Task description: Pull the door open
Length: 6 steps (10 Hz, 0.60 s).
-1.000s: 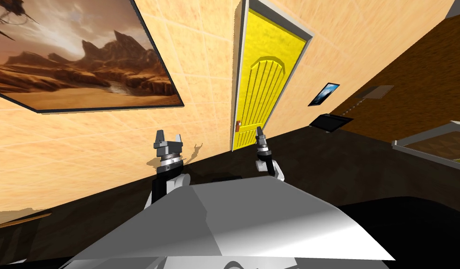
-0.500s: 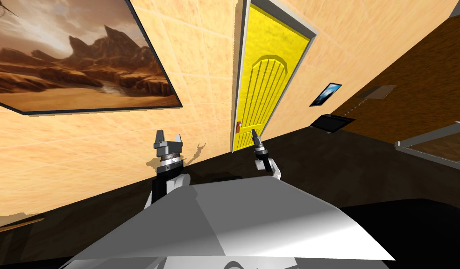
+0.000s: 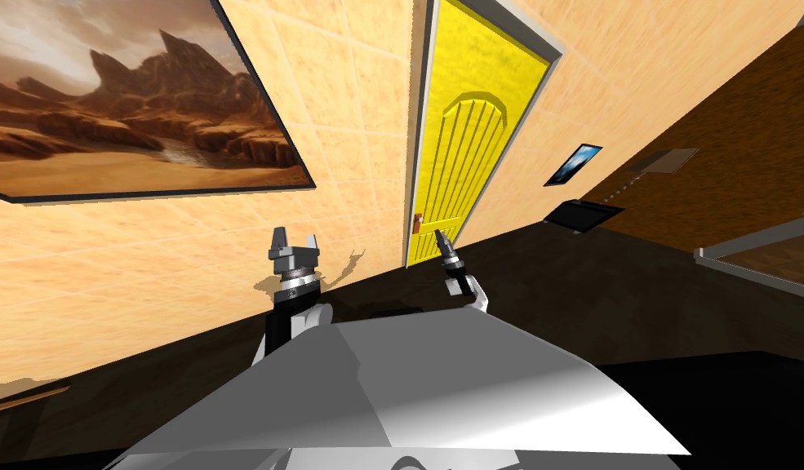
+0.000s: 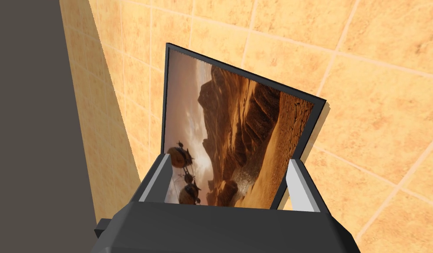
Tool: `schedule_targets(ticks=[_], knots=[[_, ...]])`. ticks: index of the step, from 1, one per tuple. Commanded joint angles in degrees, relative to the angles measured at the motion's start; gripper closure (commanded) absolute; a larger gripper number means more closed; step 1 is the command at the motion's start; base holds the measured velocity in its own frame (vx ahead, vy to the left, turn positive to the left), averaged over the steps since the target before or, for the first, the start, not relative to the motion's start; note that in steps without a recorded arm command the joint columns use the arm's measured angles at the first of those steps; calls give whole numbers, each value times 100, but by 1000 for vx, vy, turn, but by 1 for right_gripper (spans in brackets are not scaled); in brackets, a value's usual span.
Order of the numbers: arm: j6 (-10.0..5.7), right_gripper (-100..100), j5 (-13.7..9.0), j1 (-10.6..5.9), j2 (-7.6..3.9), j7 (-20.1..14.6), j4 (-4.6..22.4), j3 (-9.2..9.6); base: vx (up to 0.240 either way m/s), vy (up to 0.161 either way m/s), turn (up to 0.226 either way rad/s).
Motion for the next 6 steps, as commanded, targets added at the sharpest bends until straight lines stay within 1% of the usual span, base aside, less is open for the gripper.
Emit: schedule_targets(ticks=[1,2,3,4,5,6], knots=[[-10,-100,111,-174,-101,182,286,-10,79,-6,2],[-10,-100,111,-174,-101,182,389,-10,62,-2,4],[-27,-100,183,-285,-167,298,613,-19,57,-1,0],[-43,-100,255,-396,-232,414,779,-27,76,-13,2],[-43,-100,255,-396,-232,414,871,-27,57,-3,6],[-60,-100,327,-507,-298,530,1033,-36,55,7,-2]])
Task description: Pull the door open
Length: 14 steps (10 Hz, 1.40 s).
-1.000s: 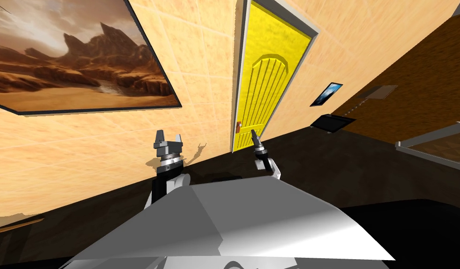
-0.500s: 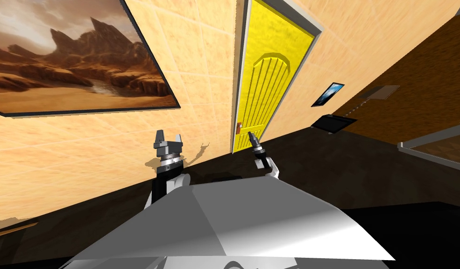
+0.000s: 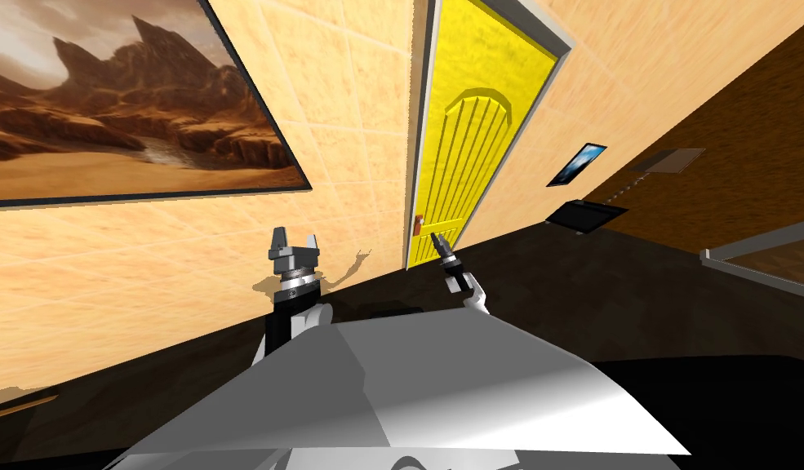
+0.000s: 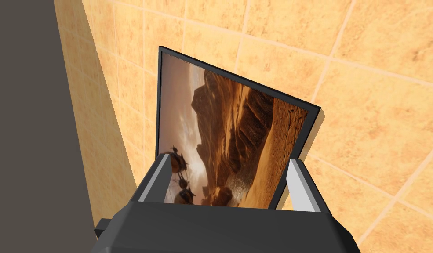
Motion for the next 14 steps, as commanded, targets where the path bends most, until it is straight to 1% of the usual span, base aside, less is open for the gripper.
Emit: schedule_targets(ticks=[1,2,3,4,5,6,7,9,10,13,14], knots=[[-29,-100,36,-48,-28,73,185,-7,49,1,1],[-46,-100,108,-159,-94,189,411,-15,64,-3,1],[-62,-100,178,-267,-157,302,578,-23,85,3,3],[-62,-100,178,-267,-157,302,660,-23,57,1,4],[-78,-100,248,-375,-220,414,885,-32,54,-4,-2],[-94,-100,318,-482,-283,527,1035,-40,77,-4,3],[-94,-100,318,-482,-283,527,1128,-40,62,6,5],[-125,-100,451,-688,-403,742,1508,-56,67,2,0],[-125,-100,451,-688,-403,742,1574,-56,58,-4,2],[-168,-100,641,-981,-572,1047,2171,-78,76,-4,3],[-168,-100,641,-981,-572,1047,2209,-78,65,3,-2]])
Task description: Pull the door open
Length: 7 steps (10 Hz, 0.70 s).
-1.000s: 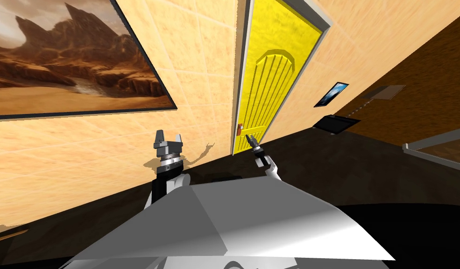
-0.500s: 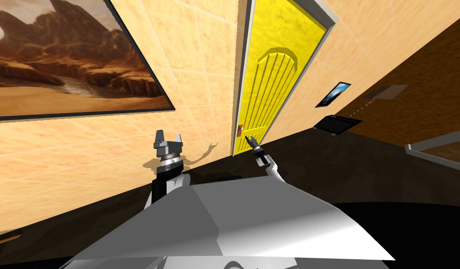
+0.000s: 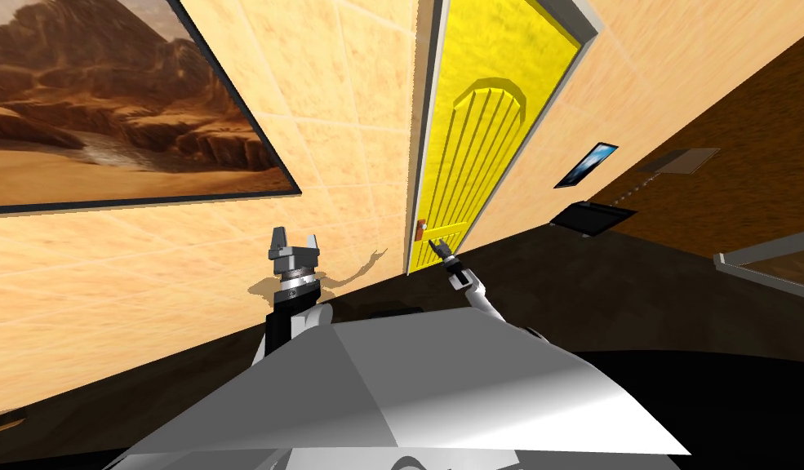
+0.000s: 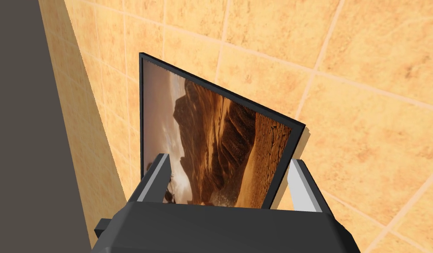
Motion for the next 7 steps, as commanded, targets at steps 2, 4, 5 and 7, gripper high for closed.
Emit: schedule_targets(ticks=[2,4,5,7], knots=[[-11,-100,134,-194,-110,210,427,-9,67,-4,2],[-35,-100,238,-353,-201,376,756,-21,83,0,2],[-46,-100,289,-432,-247,458,920,-27,78,-9,2],[-66,-100,375,-564,-322,597,1230,-37,78,0,2]])
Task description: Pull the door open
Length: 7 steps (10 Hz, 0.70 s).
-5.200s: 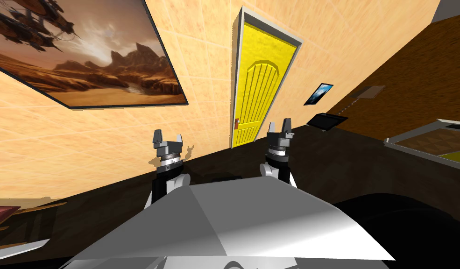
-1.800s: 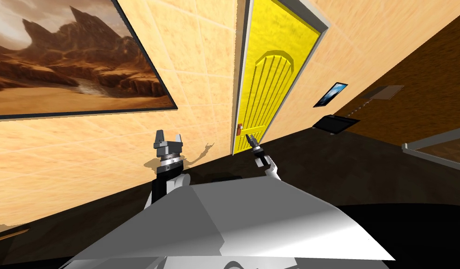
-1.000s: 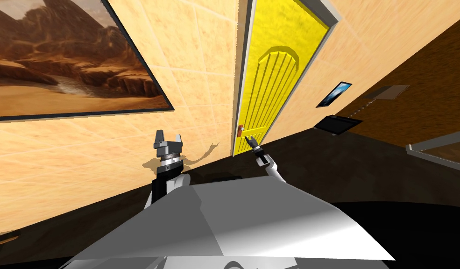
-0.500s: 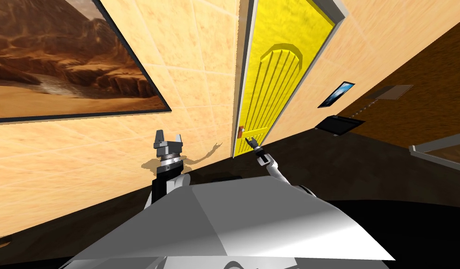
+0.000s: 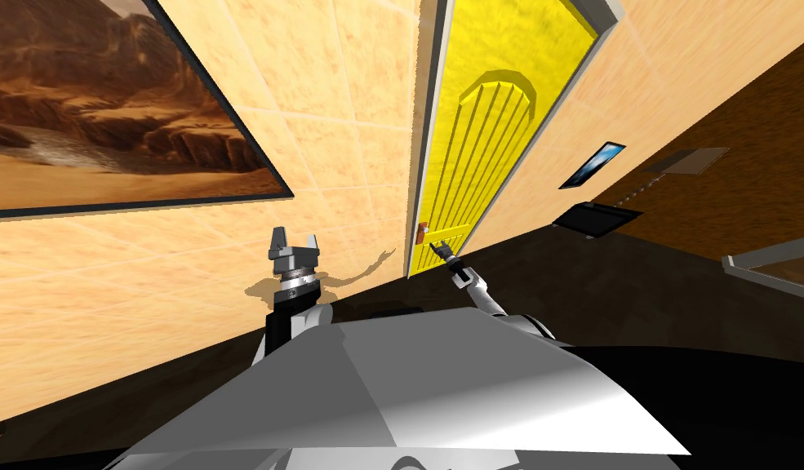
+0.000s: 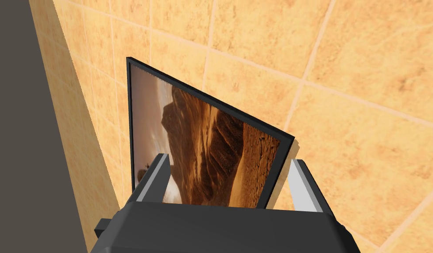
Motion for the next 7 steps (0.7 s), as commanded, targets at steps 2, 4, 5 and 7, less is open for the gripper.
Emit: schedule_targets(ticks=[2,4,5,7], knots=[[-20,-100,106,-143,-96,171,332,-12,78,-6,1],[-33,-100,163,-231,-145,262,521,-18,61,2,1],[-40,-100,191,-274,-170,308,616,-22,40,2,0],[-51,-100,239,-348,-212,385,777,-27,43,-3,1]])
